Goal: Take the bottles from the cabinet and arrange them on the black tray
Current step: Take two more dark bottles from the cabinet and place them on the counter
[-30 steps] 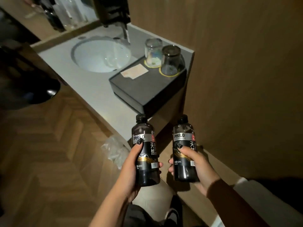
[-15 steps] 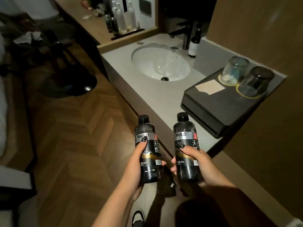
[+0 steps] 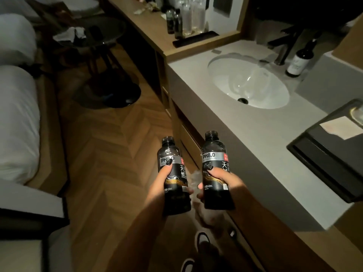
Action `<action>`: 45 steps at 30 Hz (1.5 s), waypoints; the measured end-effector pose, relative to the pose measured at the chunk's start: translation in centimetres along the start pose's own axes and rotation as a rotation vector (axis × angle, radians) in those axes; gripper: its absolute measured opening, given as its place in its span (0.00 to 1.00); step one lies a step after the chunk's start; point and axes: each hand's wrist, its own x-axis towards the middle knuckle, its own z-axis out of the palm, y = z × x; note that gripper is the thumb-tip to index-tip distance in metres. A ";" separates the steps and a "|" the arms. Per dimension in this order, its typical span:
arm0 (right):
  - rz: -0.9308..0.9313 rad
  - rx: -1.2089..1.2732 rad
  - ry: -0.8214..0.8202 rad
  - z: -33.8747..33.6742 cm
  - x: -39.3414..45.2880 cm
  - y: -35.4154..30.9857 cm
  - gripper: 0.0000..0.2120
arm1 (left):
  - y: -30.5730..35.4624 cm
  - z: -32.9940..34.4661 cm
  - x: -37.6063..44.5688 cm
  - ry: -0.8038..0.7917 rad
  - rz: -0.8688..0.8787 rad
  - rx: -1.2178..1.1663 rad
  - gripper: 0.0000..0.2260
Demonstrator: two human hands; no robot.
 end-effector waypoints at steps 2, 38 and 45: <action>-0.026 -0.119 -0.016 1.2 1.9 -1.1 0.18 | 1.5 -1.3 1.4 0.026 0.048 0.009 0.20; -0.140 -0.018 0.155 19.6 41.2 -24.4 0.28 | 41.1 -8.7 40.0 -0.183 -0.007 0.336 0.18; -0.161 0.043 0.249 21.4 47.4 -28.2 0.28 | 47.6 -8.4 47.6 -0.226 -0.036 0.322 0.18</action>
